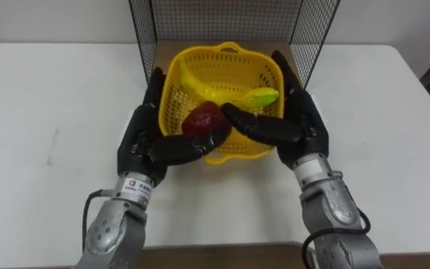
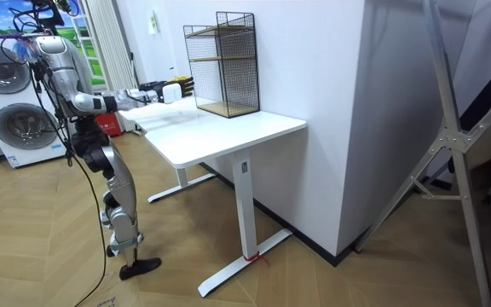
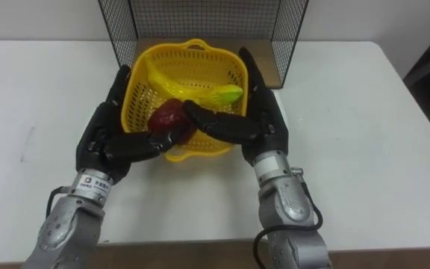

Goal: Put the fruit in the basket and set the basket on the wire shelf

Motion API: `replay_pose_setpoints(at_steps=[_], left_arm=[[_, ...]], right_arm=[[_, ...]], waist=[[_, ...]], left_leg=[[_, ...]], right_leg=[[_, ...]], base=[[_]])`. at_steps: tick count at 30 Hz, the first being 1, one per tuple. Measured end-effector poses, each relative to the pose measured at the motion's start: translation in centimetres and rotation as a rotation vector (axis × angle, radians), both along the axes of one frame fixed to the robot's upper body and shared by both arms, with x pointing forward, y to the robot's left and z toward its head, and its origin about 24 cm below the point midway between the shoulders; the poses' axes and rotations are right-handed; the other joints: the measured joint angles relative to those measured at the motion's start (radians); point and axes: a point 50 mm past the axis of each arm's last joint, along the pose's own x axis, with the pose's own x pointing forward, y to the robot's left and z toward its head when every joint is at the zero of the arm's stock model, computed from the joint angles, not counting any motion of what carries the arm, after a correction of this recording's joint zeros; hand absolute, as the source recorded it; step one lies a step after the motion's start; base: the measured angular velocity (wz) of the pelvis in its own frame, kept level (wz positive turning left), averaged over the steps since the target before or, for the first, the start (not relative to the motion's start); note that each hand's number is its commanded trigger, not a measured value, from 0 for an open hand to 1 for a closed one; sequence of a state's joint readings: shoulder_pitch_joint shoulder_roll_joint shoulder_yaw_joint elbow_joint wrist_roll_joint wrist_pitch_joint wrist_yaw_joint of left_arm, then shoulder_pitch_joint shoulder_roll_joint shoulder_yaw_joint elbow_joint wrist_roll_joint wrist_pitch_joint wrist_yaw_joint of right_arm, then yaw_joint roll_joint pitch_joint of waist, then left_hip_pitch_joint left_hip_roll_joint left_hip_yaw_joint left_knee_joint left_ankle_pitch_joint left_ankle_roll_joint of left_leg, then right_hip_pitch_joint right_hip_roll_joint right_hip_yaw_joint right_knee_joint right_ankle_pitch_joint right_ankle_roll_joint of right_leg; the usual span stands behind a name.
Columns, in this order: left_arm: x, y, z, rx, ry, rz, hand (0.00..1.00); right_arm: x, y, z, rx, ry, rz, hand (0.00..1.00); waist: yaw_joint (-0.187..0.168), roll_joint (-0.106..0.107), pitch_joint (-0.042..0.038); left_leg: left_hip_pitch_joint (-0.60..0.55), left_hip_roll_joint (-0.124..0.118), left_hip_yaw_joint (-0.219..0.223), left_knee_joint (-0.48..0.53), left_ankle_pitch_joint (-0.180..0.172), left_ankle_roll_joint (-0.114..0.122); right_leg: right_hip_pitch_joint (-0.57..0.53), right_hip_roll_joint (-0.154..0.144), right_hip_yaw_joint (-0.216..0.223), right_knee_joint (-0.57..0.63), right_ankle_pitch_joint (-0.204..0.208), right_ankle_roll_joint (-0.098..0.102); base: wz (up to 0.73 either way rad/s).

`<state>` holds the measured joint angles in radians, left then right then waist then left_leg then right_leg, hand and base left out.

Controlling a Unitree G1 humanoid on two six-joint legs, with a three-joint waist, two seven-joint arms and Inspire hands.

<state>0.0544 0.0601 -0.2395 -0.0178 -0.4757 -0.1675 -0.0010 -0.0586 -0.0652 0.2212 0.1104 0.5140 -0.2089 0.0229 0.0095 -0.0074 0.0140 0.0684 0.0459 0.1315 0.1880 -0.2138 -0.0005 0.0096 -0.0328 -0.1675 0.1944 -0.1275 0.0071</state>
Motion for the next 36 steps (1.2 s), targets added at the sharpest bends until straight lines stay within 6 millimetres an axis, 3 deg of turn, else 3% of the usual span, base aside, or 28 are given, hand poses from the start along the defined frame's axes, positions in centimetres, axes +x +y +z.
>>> replay_pose_setpoints(at_steps=[4,12,17,19,21,22,24,25,26,27,29,30,31,32,33,34,36], left_arm=[[0.0,0.1,1.2,-0.012,-0.055,0.004,0.0],[0.0,0.1,1.4,-0.016,-0.062,0.007,0.0],[0.0,0.0,1.4,-0.021,-0.063,0.016,0.0],[0.0,0.1,1.4,-0.021,-0.067,0.018,0.0],[0.0,0.2,1.5,-0.022,-0.074,0.022,0.0],[0.0,0.3,1.4,-0.027,-0.07,0.023,0.0],[-0.3,0.5,1.0,-0.06,-0.054,0.035,0.0],[-0.3,0.5,0.9,-0.065,-0.051,0.038,0.0],[-0.3,0.6,0.8,-0.078,-0.046,0.044,0.0],[-0.3,0.6,0.7,-0.077,-0.042,0.044,0.0],[-0.3,0.5,0.8,-0.079,-0.052,0.042,0.0],[-0.4,0.4,0.9,-0.075,-0.06,0.044,0.0],[-0.4,0.4,0.9,-0.077,-0.063,0.045,0.0],[-0.4,0.4,0.9,-0.078,-0.063,0.047,0.0],[-0.4,0.5,0.9,-0.073,-0.063,0.049,0.0],[-0.4,0.6,0.9,-0.069,-0.061,0.053,0.0],[-0.3,0.6,0.9,-0.071,-0.062,0.056,0.0]], right_arm=[[0.0,0.1,1.2,0.016,-0.064,0.0,0.0],[0.0,0.2,1.3,0.017,-0.075,-0.002,0.0],[0.0,0.2,1.3,0.023,-0.074,-0.001,0.0],[0.0,0.2,1.3,0.024,-0.075,-0.001,0.0],[-0.1,0.3,1.3,0.029,-0.08,0.008,0.0],[-0.2,0.3,1.2,0.033,-0.075,0.01,0.0],[-0.4,0.4,0.7,0.05,-0.049,0.024,0.0],[-0.4,0.4,0.6,0.052,-0.045,0.028,0.0],[-0.4,0.5,0.4,0.055,-0.039,0.031,0.0],[-0.4,0.5,0.1,0.054,-0.026,0.032,0.0],[-0.4,0.4,0.0,0.071,-0.022,0.028,0.0],[-0.4,0.4,0.1,0.072,-0.03,0.027,0.0],[-0.4,0.4,0.1,0.074,-0.029,0.029,0.0],[-0.4,0.4,0.1,0.073,-0.028,0.03,0.0],[-0.4,0.5,0.0,0.076,-0.026,0.034,0.0],[-0.4,0.7,0.0,0.076,-0.024,0.039,0.0],[-0.4,0.6,0.3,0.072,-0.042,0.044,0.0]], waist=[[0.001,0.0,-0.0002],[0.003,0.0,0.0001],[0.003,0.003,0.0018],[0.022,0.0,0.0021],[0.028,-0.005,0.0033],[0.027,-0.007,0.0037],[0.034,-0.002,0.0067],[0.035,-0.001,0.0073],[0.046,0.003,0.0117],[0.049,-0.006,0.0115],[0.049,-0.017,0.0085],[0.052,-0.019,0.0089],[0.058,-0.017,0.0066],[0.064,-0.018,0.0072],[0.074,-0.006,-0.0029],[0.075,-0.009,-0.0072],[0.045,-0.032,-0.0061]], left_leg=[[0.002,0.0,0.001,0.0,0.0,0.0],[0.011,0.001,0.002,0.008,-0.001,-0.001],[-0.026,0.028,0.001,0.11,-0.051,-0.009],[-0.049,0.045,0.004,0.174,-0.081,-0.017],[-0.109,0.07,0.002,0.312,-0.122,-0.031],[-0.133,0.08,0.002,0.373,-0.124,-0.033],[-0.217,0.121,-0.016,0.602,-0.096,-0.033],[-0.233,0.126,-0.032,0.646,-0.081,-0.033],[-0.258,0.139,-0.04,0.708,-0.041,-0.033],[-0.281,0.136,-0.054,0.745,0.001,-0.036],[-0.309,0.113,-0.058,0.695,-0.027,-0.035],[-0.333,0.088,-0.055,0.598,-0.043,-0.035],[-0.346,0.066,-0.054,0.465,-0.035,-0.039],[-0.344,0.057,-0.052,0.39,-0.02,-0.043],[-0.339,0.044,-0.054,0.312,0.043,-0.026],[-0.333,0.037,-0.055,0.292,0.06,-0.018],[-0.296,-0.002,-0.062,0.236,0.106,-0.001]], right_leg=[[0.0,0.0,0.0,0.002,0.0,0.0],[0.008,0.0,0.001,0.01,0.0,0.0],[-0.011,0.013,0.001,0.062,-0.016,-0.008],[-0.035,0.02,0.0,0.109,-0.041,-0.019],[-0.078,0.03,-0.003,0.191,-0.1,-0.035],[-0.084,0.033,-0.003,0.208,-0.117,-0.037],[-0.077,0.054,0.0,0.259,-0.16,-0.052],[-0.073,0.053,0.002,0.267,-0.166,-0.058],[-0.06,0.06,0.005,0.276,-0.172,-0.07],[-0.044,0.067,0.027,0.275,-0.175,-0.076],[-0.046,0.059,0.033,0.271,-0.169,-0.092],[-0.056,0.056,0.038,0.271,-0.164,-0.093],[-0.065,0.055,0.045,0.271,-0.162,-0.09],[-0.07,0.054,0.044,0.27,-0.162,-0.09],[-0.077,0.054,0.05,0.275,-0.166,-0.089],[-0.075,0.051,0.05,0.271,-0.17,-0.083],[-0.047,0.021,0.028,0.252,-0.176,-0.071]], base=[[0.0],[0.0],[-0.04],[-0.16],[-0.03],[0.05],[-0.11],[-0.19],[-0.17],[-0.13],[-0.03],[-0.19],[-0.31],[-0.48],[-0.35],[-0.04],[0.37]])
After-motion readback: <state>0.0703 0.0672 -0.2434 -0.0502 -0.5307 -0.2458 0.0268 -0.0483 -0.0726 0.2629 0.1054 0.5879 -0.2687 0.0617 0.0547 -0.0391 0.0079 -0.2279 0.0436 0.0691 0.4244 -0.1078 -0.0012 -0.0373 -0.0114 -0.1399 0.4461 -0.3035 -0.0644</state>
